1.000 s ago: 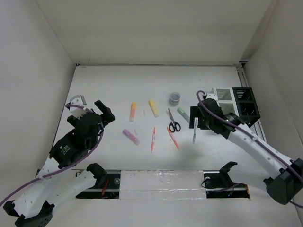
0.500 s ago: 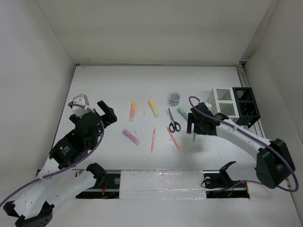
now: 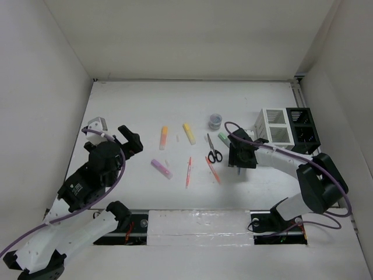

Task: Sort the stationery into containers
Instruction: Pick up the pen from the center of the board, then close the pen cap on the pen.

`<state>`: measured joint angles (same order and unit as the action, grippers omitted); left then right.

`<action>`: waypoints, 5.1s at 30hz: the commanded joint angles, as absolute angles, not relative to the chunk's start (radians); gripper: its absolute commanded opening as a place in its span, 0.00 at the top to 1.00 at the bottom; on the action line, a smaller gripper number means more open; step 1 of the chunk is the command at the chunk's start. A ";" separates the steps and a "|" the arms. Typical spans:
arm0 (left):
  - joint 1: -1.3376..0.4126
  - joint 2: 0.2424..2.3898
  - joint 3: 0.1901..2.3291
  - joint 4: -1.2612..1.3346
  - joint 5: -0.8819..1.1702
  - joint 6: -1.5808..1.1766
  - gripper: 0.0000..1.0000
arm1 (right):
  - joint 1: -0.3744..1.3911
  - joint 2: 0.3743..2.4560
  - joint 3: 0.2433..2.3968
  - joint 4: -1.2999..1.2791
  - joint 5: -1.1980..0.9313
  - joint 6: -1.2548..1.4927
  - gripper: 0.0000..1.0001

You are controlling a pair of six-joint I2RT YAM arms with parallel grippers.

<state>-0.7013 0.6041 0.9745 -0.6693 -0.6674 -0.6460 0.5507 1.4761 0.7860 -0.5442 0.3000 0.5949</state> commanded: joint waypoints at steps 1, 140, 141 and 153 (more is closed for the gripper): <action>-0.707 0.589 0.968 -0.629 -0.666 -0.632 0.00 | 0.545 1.477 0.802 -0.497 0.284 0.600 0.31; -0.715 1.609 1.373 -0.394 -0.491 -0.712 1.00 | 0.805 0.821 0.684 -0.336 -0.003 0.368 1.00; -0.715 1.574 1.373 -0.379 -0.479 -0.701 1.00 | 0.805 0.821 0.674 -0.277 -0.029 0.368 1.00; -0.715 1.094 1.005 0.188 -0.115 -0.588 1.00 | 0.805 0.854 0.561 0.306 -0.388 0.518 1.00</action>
<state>-0.7120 1.1370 1.0885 0.0212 -0.2508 -0.6327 0.7944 0.8387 0.5415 0.0345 -0.2447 0.4675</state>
